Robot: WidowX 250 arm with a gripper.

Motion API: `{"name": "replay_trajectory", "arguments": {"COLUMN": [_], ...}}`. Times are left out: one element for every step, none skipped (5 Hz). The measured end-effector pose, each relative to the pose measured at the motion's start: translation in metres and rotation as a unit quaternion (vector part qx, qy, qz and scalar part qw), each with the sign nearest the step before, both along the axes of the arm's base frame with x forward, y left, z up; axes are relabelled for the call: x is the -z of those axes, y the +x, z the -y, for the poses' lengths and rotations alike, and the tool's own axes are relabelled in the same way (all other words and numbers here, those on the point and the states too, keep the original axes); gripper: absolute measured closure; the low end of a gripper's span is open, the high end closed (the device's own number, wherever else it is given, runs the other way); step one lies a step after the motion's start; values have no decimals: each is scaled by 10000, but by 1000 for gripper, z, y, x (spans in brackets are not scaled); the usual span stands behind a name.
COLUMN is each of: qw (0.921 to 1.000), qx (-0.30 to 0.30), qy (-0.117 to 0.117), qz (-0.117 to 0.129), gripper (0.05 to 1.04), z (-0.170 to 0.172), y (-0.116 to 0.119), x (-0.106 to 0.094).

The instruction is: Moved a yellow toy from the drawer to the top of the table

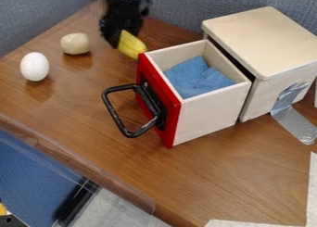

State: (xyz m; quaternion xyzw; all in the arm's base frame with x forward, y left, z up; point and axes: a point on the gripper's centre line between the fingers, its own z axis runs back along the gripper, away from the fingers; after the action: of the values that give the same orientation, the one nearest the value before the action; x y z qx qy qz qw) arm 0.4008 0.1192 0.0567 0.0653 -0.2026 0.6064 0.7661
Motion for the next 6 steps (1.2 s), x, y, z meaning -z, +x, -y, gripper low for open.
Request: {"name": "replay_trajectory", "arguments": {"qw": [10000, 9999, 9999, 9997, 9998, 9991], "qx": [-34, 0, -59, 25, 190, 307], "qy": [-33, -51, -11, -6, -20, -118], "qz": [6, -109, -112, -228, 5, 255], "gripper": [486, 411, 130, 73, 79, 83], "z": [2, 6, 4, 9, 17, 23], "y": [23, 32, 32, 24, 21, 17], "x": [7, 24, 28, 38, 21, -1]}}
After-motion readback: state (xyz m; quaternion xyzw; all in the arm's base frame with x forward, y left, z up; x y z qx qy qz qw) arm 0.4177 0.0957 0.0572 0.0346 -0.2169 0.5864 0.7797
